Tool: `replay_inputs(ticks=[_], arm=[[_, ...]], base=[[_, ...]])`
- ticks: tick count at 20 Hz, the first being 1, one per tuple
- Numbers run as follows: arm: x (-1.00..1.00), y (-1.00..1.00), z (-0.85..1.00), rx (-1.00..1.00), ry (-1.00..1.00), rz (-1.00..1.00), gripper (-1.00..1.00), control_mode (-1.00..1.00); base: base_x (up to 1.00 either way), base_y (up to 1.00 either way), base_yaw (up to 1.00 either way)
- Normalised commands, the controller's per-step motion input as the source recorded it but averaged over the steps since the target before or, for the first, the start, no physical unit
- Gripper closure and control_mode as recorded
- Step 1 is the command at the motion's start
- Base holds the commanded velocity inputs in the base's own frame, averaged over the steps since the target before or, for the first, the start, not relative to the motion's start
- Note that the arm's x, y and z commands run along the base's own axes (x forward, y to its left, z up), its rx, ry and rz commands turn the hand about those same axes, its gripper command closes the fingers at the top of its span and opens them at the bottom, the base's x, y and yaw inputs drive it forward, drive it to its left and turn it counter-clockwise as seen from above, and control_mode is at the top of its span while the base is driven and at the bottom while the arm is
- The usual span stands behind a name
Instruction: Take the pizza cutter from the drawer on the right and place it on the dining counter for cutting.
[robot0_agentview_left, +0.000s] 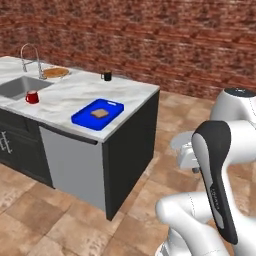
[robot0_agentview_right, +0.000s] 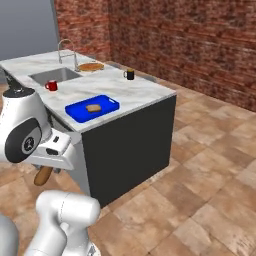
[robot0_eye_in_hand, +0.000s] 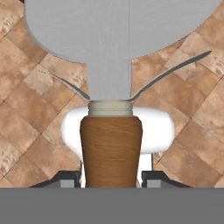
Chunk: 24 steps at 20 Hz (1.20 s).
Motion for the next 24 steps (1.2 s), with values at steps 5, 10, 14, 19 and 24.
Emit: replay_inputs(ticks=[5, 10, 14, 19, 24], arm=[[0.0, 0.0, 0.0, 0.0, 0.0, 0.0, 1.0, 1.0], [0.0, 0.0, 0.0, 0.0, 0.0, 0.0, 1.0, 1.0], [0.0, 0.0, 0.0, 0.0, 0.0, 0.0, 1.0, 1.0], [0.0, 0.0, 0.0, 0.0, 0.0, 0.0, 1.0, 1.0], [0.0, 0.0, 0.0, 0.0, 0.0, 0.0, 1.0, 1.0]], base=[[0.48, -1.0, 0.3], [0.4, -1.0, 0.31], [0.39, -1.0, 0.32], [0.38, -1.0, 0.32], [0.42, -1.0, 0.32]])
